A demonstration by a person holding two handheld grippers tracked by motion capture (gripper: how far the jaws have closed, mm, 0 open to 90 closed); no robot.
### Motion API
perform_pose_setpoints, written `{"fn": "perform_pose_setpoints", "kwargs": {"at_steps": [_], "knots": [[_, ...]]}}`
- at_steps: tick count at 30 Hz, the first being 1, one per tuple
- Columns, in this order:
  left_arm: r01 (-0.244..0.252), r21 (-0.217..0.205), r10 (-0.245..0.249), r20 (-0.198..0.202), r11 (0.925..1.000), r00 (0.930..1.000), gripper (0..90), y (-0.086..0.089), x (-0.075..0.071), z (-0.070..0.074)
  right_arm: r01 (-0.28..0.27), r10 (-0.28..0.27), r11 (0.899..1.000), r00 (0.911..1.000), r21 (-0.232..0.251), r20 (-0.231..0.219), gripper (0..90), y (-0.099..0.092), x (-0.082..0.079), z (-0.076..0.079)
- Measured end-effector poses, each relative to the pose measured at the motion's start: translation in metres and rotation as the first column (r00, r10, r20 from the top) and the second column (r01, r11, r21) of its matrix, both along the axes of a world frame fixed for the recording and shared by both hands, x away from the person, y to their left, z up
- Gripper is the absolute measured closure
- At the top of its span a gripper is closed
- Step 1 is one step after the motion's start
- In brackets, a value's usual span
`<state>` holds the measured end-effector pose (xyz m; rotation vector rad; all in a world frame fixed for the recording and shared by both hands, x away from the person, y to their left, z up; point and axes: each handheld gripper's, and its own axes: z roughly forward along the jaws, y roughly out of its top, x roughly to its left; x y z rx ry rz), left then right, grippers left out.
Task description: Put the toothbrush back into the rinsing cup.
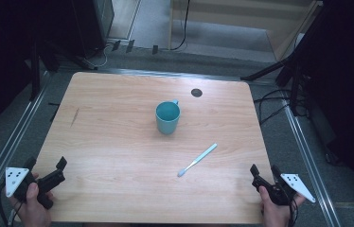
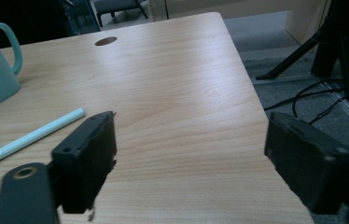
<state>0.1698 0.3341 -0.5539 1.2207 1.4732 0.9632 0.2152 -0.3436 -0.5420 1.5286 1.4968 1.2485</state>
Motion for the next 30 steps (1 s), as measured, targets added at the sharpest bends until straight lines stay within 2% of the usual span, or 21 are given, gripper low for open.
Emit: {"fn": "perform_pose_setpoints", "kwargs": {"at_steps": [1,2,3,5,7,9,10,13,15,18,20,22,23,25,28,30], "knots": [[0.001,0.0,-0.001,0.001,1.0,1.0,0.0,0.0,0.0,0.0,0.001,-0.001,1.0,1.0,0.008,0.003,28.9,0.0,0.0,0.0],[0.001,-0.001,-0.001,0.001,1.0,1.0,0.0,0.0,0.0,0.0,-0.003,0.003,1.0,1.0,0.018,0.004,42.9,-0.001,-0.001,0.0],[0.002,-0.001,-0.002,0.001,1.0,1.0,0.0,0.0,0.0,0.0,-0.003,0.003,1.0,1.0,0.029,-0.003,52.5,-0.002,-0.001,0.0],[0.001,-0.007,-0.001,0.001,1.0,1.0,0.0,0.0,0.0,0.0,-0.011,0.012,1.0,0.9998,0.023,-0.018,65.6,-0.001,0.0,0.001],[0.002,-0.009,-0.002,0.001,1.0,1.0,0.0,0.0,0.0,0.0,-0.019,0.018,1.0,0.9989,-0.015,-0.044,72.5,0.004,0.001,0.003],[0.004,-0.009,-0.004,0.001,1.0,1.0,0.0,0.0,0.0,0.0,-0.053,0.051,0.998,0.9962,-0.036,-0.071,80.3,0.008,0.003,0.008],[0.003,-0.009,-0.003,0.0,1.0,1.0,0.0,0.001,0.0,0.0,-0.083,0.079,0.995,0.9942,-0.049,-0.073,84.9,0.01,0.004,0.012],[0.005,-0.009,-0.005,-0.001,0.9999,1.0,0.0,0.001,0.0,0.0,-0.184,0.179,0.981,0.9802,-0.059,-0.084,86.6,0.018,0.006,0.025],[0.006,-0.01,-0.006,-0.002,0.9999,1.0,0.0,0.001,0.0,0.0,-0.25,0.241,0.964,0.9654,-0.087,-0.099,87.5,0.025,0.008,0.034],[0.01,-0.017,-0.01,-0.002,0.9998,0.9999,0.0,0.001,0.0,0.0,-0.35,0.334,0.931,0.9313,-0.105,-0.146,87.1,0.039,0.013,0.046],[0.01,-0.02,-0.01,-0.002,0.9998,0.9999,0.0,0.001,0.0,0.0,-0.374,0.344,0.916,0.9186,-0.146,-0.194,86.3,0.048,0.018,0.054],[0.011,-0.021,-0.011,-0.003,0.9997,0.9999,0.0,0.002,0.0,0.0,-0.42,0.377,0.891,0.8966,-0.175,-0.233,89.5,0.059,0.022,0.061],[0.012,-0.021,-0.012,-0.004,0.9997,0.9999,0.0,0.002,0.001,0.0,-0.439,0.389,0.882,0.8833,-0.171,-0.261,90.0,0.064,0.024,0.064],[0.012,-0.021,-0.012,-0.008,0.9997,0.9999,0.0,0.002,0.001,0.0,-0.47,0.404,0.862,0.8641,-0.192,-0.3,90.0,0.075,0.028,0.069],[0.015,-0.017,-0.016,-0.017,0.9997,0.9997,0.0,0.002,0.002,0.0,-0.497,0.415,0.844,0.8422,-0.199,-0.344,90.0,0.091,0.034,0.071],[0.014,-0.017,-0.015,-0.017,0.9997,0.9997,0.0,0.002,0.002,0.0,-0.528,0.441,0.829,0.8184,-0.182,-0.369,90.0,0.102,0.037,0.07]]}}
